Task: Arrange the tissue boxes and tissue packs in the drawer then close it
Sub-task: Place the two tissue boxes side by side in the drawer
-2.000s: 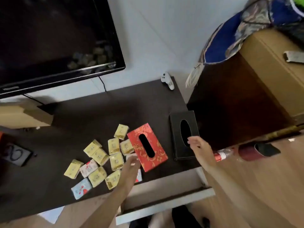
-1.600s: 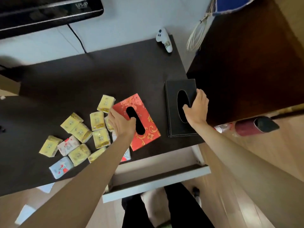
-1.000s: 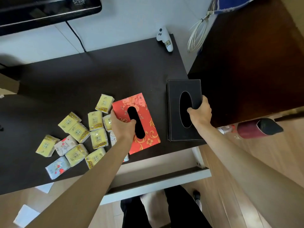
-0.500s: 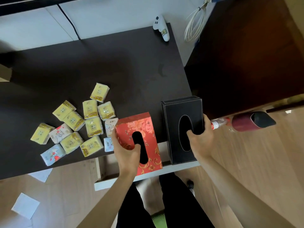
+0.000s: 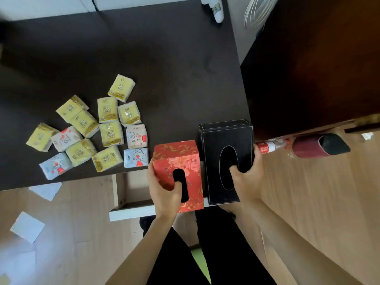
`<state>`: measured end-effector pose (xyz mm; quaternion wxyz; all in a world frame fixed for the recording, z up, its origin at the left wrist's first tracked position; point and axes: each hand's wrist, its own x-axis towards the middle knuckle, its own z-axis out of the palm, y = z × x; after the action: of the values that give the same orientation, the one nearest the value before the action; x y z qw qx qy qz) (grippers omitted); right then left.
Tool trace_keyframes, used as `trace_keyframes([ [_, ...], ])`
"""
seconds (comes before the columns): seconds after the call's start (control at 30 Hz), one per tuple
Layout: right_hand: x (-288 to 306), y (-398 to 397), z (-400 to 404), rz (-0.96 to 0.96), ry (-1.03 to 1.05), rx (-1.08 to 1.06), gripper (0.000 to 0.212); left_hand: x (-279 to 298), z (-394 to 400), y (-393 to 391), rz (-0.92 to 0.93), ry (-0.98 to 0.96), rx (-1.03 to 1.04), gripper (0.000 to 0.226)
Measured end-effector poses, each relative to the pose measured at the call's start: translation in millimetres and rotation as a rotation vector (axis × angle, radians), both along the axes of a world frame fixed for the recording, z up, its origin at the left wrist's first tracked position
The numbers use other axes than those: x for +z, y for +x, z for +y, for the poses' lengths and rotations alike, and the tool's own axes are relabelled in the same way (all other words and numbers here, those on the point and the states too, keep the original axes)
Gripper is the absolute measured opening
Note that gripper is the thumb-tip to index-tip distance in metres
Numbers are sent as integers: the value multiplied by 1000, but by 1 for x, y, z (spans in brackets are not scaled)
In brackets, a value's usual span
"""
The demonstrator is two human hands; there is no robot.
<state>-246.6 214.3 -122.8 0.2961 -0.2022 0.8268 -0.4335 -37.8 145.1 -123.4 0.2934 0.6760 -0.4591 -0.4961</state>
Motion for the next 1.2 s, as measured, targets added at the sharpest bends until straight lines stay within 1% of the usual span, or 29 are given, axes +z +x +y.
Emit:
trace_keyframes([
  [0.07, -1, 2, 7, -6, 3, 11, 76, -2, 5, 2, -19, 16, -13, 84],
  [0.3, -7, 12, 45, -43, 75, 38, 72, -4, 42, 14, -60, 144, -42, 96],
  [0.5, -15, 23, 78, -19, 148, 48, 68, -14, 68, 28, -104, 258, -97, 98],
  [0.6, -22, 27, 87, 13, 222, 43, 65, -23, 70, 30, -118, 302, -134, 97],
  [0.63, -25, 30, 89, 16, 246, 40, 67, -27, 70, 30, -125, 311, -150, 97],
  [0.73, -36, 37, 89, 78, 316, 27, 83, -39, 67, 30, -160, 335, -184, 97],
  [0.77, -40, 39, 88, 106, 317, 28, 85, -43, 66, 29, -167, 340, -188, 98],
  [0.83, -47, 41, 84, 133, 326, 31, 81, -52, 64, 29, -171, 345, -189, 99],
  [0.93, -58, 42, 81, 165, 338, 40, 65, -63, 61, 31, -170, 347, -198, 98],
  [1.03, -70, 45, 86, 375, 384, 164, 73, -70, 58, 36, -185, 354, -223, 93],
  [1.1, -75, 45, 90, 475, 439, 152, 82, -72, 54, 40, -203, 353, -245, 84],
  [1.13, -77, 45, 91, 477, 467, 115, 88, -72, 53, 42, -216, 349, -259, 80],
  [1.2, -79, 43, 94, 413, 505, 61, 97, -71, 49, 47, -256, 343, -299, 73],
])
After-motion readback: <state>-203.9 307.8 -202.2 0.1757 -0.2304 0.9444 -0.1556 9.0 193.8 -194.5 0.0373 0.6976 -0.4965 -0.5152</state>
